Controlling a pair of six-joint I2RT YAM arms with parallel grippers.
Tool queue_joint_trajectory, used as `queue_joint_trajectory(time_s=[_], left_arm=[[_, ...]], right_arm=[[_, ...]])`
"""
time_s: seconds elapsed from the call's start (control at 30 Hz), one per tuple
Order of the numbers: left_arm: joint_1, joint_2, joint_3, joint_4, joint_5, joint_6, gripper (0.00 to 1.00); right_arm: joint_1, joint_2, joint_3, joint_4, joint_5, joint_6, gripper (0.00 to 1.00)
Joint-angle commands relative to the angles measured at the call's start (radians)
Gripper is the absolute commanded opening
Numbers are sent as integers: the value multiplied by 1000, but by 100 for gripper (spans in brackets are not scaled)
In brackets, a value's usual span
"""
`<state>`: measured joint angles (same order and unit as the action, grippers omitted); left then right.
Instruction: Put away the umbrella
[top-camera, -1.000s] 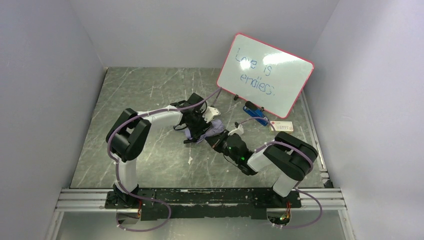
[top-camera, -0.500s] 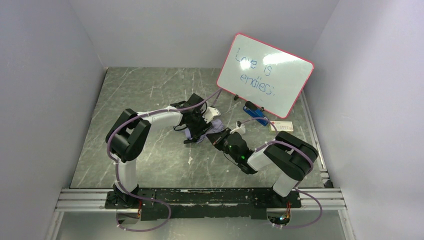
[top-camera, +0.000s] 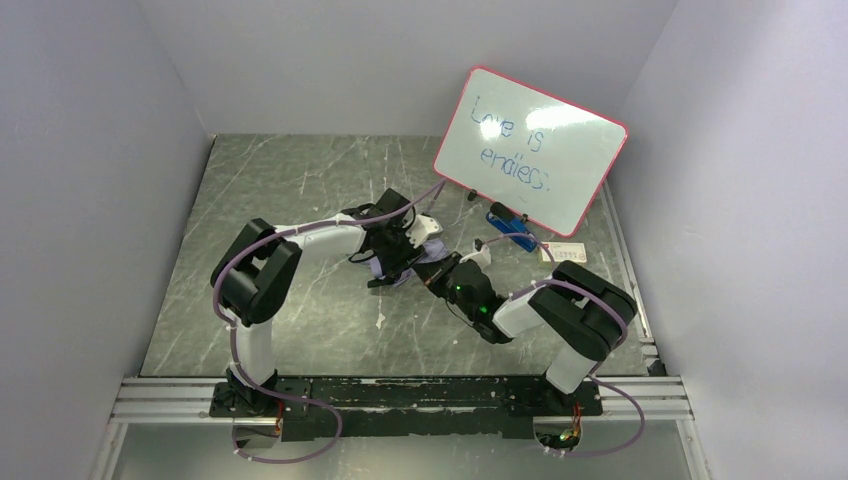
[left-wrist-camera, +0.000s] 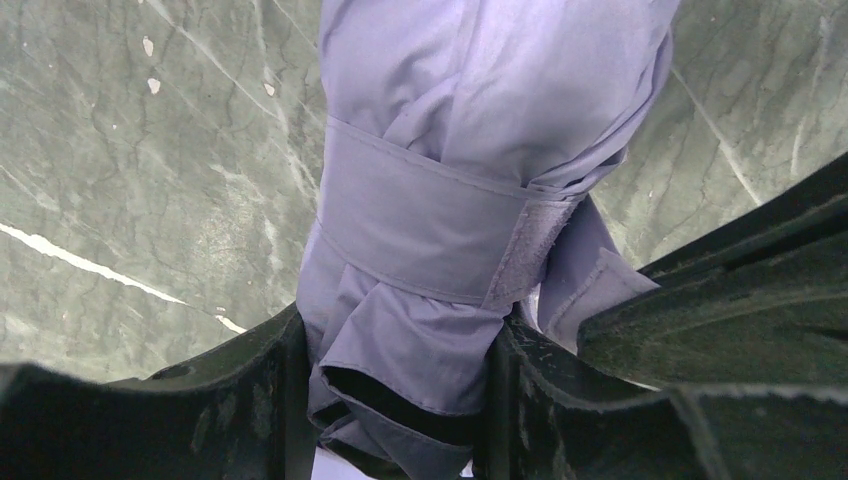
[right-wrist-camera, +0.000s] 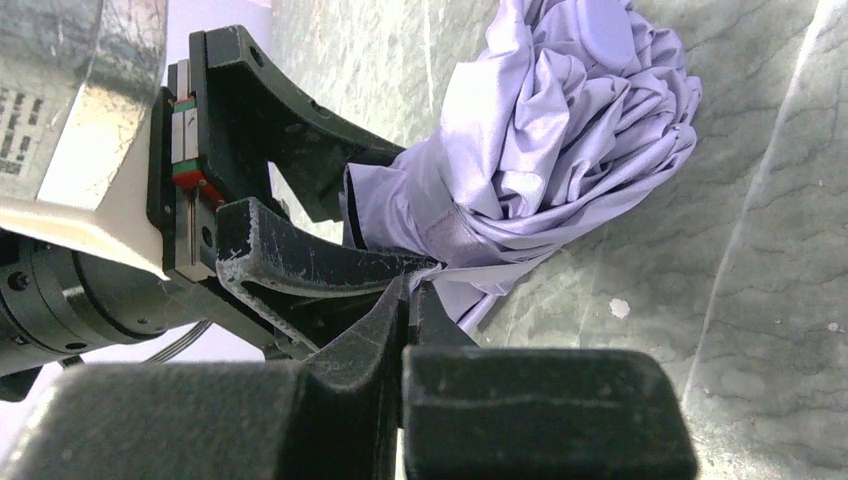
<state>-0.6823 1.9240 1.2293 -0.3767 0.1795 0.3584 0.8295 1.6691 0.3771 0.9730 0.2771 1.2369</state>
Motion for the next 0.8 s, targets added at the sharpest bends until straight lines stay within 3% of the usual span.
queue_joint_trajectory(time_s=[0.0,0.43,0.77], left_arm=[[2,77,-65,-51,-178,47,5],[-15,67,-76,-47,-162,57,5],[-25,61,-77,-48,-149,60,5]], right_arm=[[-13,-20,33,36,21,25,0],[-54,32,83,-30,-5,26,1],[-84,65,117,-79,-21,32,15]])
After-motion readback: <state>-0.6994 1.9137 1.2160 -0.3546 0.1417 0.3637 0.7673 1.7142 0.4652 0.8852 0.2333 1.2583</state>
